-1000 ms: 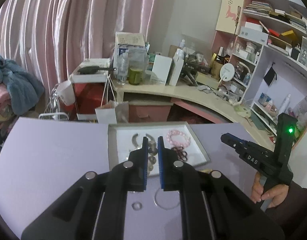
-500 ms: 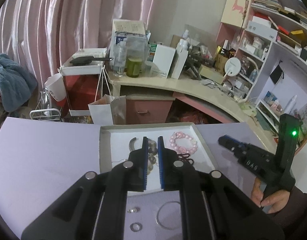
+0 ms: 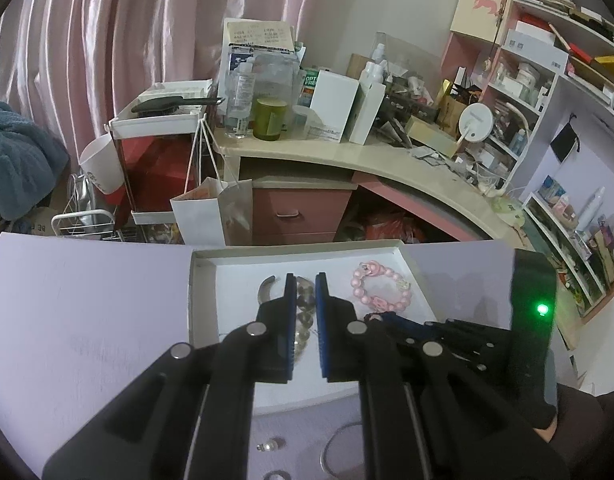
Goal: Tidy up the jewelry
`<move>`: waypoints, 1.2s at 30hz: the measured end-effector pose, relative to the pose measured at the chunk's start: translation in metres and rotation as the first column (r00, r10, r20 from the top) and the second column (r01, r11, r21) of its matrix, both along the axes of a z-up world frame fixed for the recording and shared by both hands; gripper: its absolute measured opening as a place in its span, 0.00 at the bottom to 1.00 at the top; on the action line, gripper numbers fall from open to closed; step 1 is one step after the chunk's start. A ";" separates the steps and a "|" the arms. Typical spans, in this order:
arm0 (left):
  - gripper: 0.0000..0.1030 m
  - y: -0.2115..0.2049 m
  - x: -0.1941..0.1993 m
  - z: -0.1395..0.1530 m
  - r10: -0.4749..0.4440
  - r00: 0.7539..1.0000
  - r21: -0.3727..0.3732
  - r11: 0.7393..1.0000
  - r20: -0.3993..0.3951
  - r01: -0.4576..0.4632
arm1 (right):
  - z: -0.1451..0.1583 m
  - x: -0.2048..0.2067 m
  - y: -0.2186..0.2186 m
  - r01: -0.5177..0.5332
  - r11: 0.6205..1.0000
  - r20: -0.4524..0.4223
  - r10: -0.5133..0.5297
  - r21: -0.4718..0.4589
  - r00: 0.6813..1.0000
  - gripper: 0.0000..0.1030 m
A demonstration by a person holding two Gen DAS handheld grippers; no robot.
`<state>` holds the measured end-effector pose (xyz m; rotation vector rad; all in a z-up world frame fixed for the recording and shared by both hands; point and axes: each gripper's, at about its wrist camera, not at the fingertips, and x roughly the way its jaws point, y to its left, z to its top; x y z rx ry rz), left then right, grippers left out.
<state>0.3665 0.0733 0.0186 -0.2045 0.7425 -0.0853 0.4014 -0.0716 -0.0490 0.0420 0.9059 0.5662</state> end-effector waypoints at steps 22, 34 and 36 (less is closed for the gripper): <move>0.09 -0.010 0.032 -0.022 -0.026 0.998 0.014 1.000 -0.056 0.027 | 0.002 -0.002 -0.085 0.226 0.974 0.002 -0.226 0.006 0.974 0.40; 0.42 -0.013 0.025 -0.008 0.035 0.999 0.000 0.999 -0.013 -0.035 | 0.014 -0.024 -0.086 0.198 0.980 0.048 -0.199 0.020 0.979 0.40; 0.47 0.000 0.005 -0.004 0.090 0.996 -0.011 0.996 -0.005 -0.090 | 0.018 -0.036 -0.084 0.177 0.984 0.060 -0.179 0.031 0.982 0.40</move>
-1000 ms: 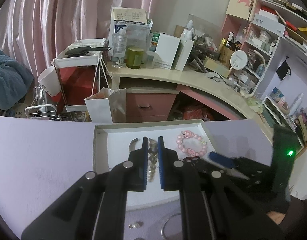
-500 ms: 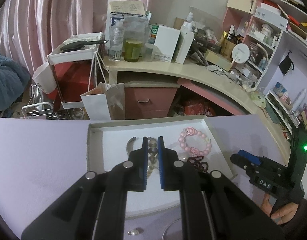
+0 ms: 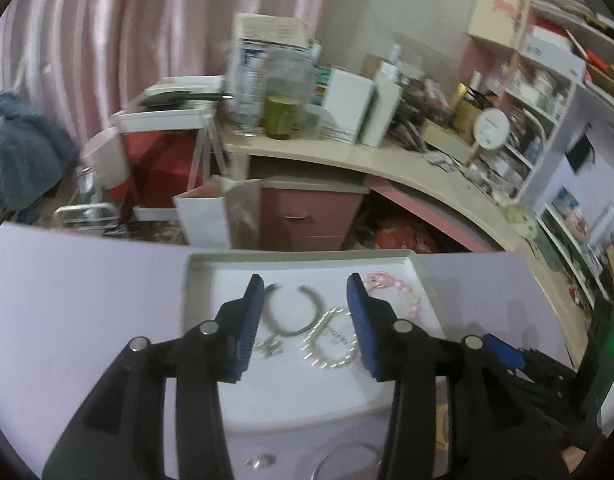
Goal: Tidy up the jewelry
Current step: 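Open both grippers and withdraw them from the tray, then grasp the silver bangle with the right gripper while the left grasps the silver ring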
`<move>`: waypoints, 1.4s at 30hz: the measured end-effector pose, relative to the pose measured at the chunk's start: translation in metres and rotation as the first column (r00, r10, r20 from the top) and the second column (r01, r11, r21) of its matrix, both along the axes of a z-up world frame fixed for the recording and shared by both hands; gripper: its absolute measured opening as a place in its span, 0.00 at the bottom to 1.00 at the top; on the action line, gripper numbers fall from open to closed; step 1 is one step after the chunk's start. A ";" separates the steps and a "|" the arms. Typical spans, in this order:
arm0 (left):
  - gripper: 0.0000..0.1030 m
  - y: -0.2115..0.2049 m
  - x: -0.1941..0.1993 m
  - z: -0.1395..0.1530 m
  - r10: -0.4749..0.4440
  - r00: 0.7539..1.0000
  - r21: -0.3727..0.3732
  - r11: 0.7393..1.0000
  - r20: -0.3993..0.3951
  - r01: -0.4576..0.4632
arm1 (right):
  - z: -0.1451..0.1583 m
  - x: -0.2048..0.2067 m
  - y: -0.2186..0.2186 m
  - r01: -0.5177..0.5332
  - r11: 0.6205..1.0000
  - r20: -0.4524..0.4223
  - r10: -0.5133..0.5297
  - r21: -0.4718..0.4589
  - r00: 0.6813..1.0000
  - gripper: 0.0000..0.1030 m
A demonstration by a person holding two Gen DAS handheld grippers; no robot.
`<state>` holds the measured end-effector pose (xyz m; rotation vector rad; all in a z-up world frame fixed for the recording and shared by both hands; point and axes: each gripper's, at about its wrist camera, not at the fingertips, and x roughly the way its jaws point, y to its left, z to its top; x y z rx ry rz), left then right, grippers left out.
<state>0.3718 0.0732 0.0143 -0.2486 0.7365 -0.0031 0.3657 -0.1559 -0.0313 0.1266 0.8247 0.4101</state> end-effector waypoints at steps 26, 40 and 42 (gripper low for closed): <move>0.82 0.041 -0.206 -0.040 0.276 0.961 0.053 0.960 -0.016 -0.275 | -0.049 -0.136 0.065 -0.280 0.955 -0.059 0.275 -0.099 0.960 0.72; 0.82 0.038 -0.228 -0.052 0.288 0.956 0.036 0.957 -0.057 -0.286 | -0.063 -0.100 0.106 -0.265 0.936 -0.091 0.251 -0.231 0.964 0.91; 0.82 0.038 -0.229 -0.053 0.289 0.955 0.034 0.957 -0.061 -0.288 | -0.070 -0.096 0.112 -0.261 0.921 -0.101 0.242 -0.288 0.965 0.91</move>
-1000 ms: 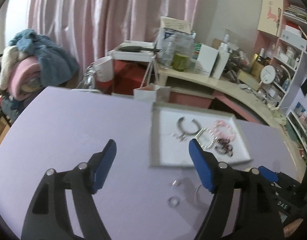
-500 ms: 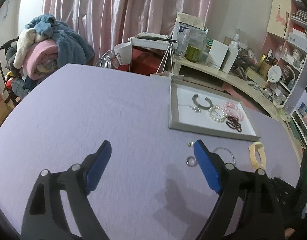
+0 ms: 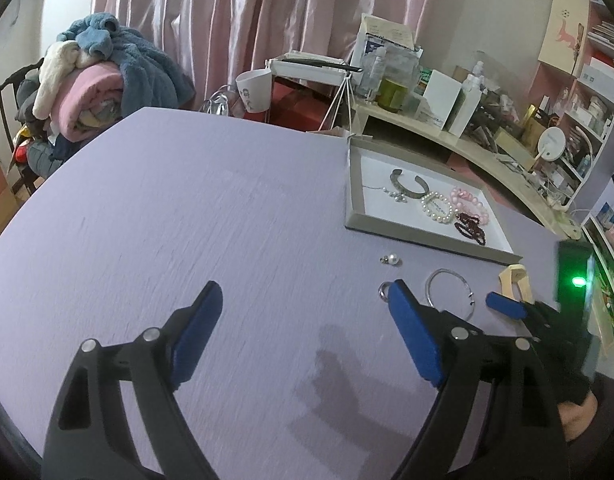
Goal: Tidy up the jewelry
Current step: 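Grasp the silver bangle with the right gripper while the left grasps the silver ring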
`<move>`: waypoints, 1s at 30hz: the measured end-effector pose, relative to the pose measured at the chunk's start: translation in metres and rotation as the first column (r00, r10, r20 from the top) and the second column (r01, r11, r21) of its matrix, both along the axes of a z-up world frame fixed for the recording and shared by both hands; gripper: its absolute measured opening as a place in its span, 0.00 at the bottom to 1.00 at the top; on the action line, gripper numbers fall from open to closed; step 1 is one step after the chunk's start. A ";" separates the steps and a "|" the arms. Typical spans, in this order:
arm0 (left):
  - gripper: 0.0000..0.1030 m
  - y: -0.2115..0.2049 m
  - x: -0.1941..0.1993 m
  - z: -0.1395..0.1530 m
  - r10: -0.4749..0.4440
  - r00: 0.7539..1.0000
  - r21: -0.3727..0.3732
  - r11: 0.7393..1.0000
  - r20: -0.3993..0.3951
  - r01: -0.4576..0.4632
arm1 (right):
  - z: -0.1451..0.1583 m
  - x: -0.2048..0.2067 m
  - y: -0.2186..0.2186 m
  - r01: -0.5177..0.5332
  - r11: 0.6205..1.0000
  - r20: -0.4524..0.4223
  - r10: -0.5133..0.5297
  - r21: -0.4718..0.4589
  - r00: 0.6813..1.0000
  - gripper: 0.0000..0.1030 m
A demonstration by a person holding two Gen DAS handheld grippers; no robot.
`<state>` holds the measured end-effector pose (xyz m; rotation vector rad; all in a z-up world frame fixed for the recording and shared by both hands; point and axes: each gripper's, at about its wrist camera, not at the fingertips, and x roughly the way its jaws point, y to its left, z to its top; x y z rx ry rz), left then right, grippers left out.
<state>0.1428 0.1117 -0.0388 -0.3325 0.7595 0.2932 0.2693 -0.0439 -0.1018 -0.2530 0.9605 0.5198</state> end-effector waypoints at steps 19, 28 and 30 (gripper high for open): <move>0.82 -0.002 0.007 -0.012 -0.039 0.998 -0.007 0.999 -0.044 0.039 | 0.001 0.000 0.002 -0.015 1.000 0.000 0.015 -0.013 1.000 0.73; 0.80 -0.031 0.046 -0.035 -0.171 0.980 -0.010 0.985 -0.100 0.170 | 0.009 -0.034 -0.037 0.000 0.999 -0.046 0.002 0.051 0.999 0.73; 0.75 -0.039 0.057 -0.043 -0.195 0.974 -0.003 0.981 -0.117 0.196 | 0.010 -0.036 -0.043 0.015 0.998 -0.051 -0.012 0.063 0.999 0.73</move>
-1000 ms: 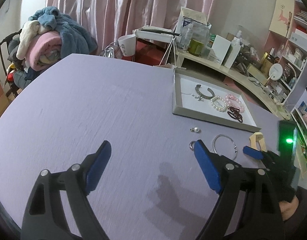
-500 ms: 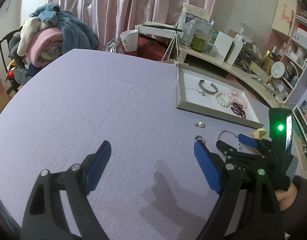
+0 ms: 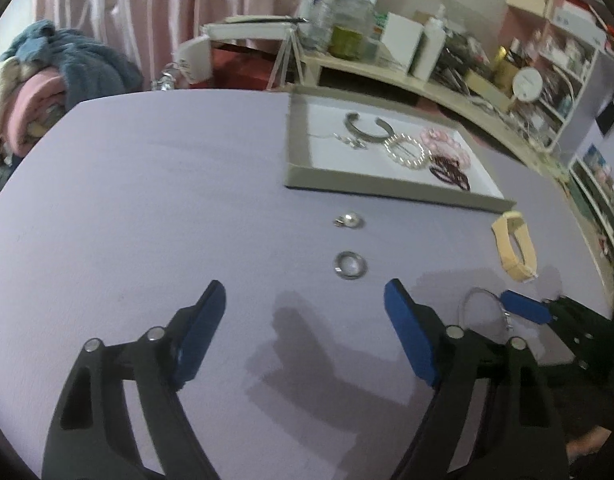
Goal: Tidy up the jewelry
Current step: 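Grasp the silver bangle with the right gripper while the left grasps the silver ring, then carry the silver bangle and silver ring into the tray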
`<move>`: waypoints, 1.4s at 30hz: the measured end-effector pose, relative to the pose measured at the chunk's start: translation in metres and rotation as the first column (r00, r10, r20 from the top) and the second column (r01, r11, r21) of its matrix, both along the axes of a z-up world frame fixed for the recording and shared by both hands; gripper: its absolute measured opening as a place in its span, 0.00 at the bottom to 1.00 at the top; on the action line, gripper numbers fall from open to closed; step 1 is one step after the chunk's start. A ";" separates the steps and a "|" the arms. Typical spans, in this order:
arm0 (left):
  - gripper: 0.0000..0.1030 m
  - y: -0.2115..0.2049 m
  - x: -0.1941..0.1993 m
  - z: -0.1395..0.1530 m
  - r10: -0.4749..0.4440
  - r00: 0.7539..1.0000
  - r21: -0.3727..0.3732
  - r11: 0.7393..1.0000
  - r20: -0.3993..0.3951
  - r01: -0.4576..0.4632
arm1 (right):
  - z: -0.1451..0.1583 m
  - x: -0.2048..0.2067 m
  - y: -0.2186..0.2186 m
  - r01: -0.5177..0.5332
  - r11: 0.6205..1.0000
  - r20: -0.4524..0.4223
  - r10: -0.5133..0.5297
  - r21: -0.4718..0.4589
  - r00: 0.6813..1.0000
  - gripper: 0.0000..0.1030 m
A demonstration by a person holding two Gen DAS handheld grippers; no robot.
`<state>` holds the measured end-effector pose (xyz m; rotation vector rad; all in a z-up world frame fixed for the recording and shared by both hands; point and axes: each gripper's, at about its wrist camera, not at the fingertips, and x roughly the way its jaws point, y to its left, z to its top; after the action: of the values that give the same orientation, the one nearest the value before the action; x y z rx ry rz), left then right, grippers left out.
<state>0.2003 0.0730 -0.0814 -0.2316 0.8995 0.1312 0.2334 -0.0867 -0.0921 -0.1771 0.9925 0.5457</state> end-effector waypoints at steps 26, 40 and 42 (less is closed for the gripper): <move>0.21 -0.019 0.034 -0.007 -0.025 1.000 0.065 0.998 0.002 0.025 | 0.022 -0.002 -0.029 0.073 0.993 0.022 -0.076 0.092 0.997 0.73; 0.21 0.006 0.025 0.048 0.035 0.994 0.049 0.998 0.102 -0.040 | 0.047 0.007 -0.024 0.040 0.985 0.067 -0.052 0.170 0.996 0.73; 0.21 0.007 0.026 0.051 0.032 0.993 0.046 0.998 0.110 -0.037 | 0.051 0.011 -0.025 0.044 0.983 0.080 -0.059 0.177 0.995 0.73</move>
<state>0.2266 0.0804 -0.0302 -0.2074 0.7830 0.1709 0.2445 -0.1115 -0.0408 -0.0172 0.8596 0.5708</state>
